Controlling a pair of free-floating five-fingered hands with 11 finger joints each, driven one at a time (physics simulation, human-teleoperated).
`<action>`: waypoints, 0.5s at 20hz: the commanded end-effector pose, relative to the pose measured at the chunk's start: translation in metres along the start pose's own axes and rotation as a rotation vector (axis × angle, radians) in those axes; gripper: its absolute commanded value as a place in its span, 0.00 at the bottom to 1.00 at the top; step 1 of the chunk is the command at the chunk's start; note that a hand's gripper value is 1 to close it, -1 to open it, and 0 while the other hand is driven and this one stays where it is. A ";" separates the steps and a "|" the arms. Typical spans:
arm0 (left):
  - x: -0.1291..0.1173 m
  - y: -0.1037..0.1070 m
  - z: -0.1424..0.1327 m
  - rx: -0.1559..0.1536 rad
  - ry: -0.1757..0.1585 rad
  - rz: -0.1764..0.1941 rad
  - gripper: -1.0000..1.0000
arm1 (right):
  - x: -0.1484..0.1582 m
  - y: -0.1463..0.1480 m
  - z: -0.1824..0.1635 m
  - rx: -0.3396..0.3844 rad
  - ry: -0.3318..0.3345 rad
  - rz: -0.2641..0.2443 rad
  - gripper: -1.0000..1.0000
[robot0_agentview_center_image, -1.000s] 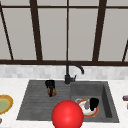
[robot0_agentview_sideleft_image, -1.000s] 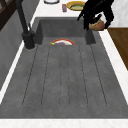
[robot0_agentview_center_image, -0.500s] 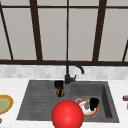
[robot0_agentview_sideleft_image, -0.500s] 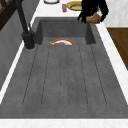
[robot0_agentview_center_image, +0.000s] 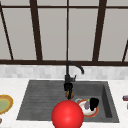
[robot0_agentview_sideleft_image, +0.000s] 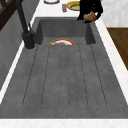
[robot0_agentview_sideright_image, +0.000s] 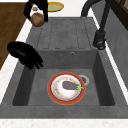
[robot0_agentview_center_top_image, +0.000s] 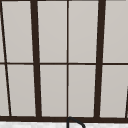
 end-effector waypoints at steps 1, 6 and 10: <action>-0.003 -0.010 -0.031 -0.029 0.014 -0.053 1.00 | 0.000 0.000 0.000 0.000 0.000 0.000 0.50; -0.015 -0.037 -0.070 -0.042 0.024 -0.074 1.00 | 0.000 0.000 0.000 0.000 0.000 0.000 0.50; -0.034 -0.065 -0.095 0.001 0.046 -0.084 1.00 | 0.000 0.000 0.000 0.000 0.000 0.000 0.50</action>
